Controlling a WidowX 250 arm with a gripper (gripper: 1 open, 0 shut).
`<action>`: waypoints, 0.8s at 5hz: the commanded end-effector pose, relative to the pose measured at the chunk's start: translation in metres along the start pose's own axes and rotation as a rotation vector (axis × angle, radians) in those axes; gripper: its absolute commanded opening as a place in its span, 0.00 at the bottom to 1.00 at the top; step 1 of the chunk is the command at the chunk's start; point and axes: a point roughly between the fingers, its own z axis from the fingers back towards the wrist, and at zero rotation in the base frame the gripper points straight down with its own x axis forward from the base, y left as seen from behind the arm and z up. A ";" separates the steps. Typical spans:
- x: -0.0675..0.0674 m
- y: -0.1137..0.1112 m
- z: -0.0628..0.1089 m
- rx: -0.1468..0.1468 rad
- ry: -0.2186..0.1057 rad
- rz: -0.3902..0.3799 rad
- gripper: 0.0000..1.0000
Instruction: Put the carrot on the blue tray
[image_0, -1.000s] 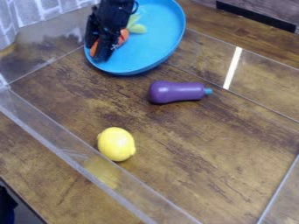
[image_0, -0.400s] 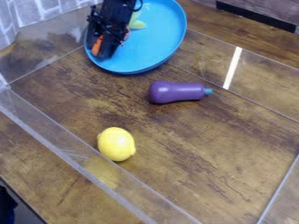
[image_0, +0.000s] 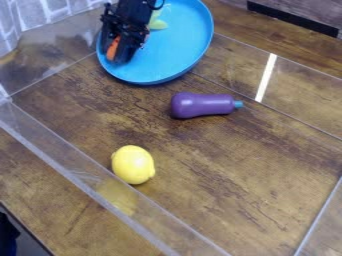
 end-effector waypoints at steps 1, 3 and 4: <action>0.006 0.002 0.014 0.038 -0.060 0.007 0.00; 0.010 -0.007 0.008 0.045 -0.056 0.009 0.00; 0.007 -0.005 0.008 0.045 -0.052 0.031 0.00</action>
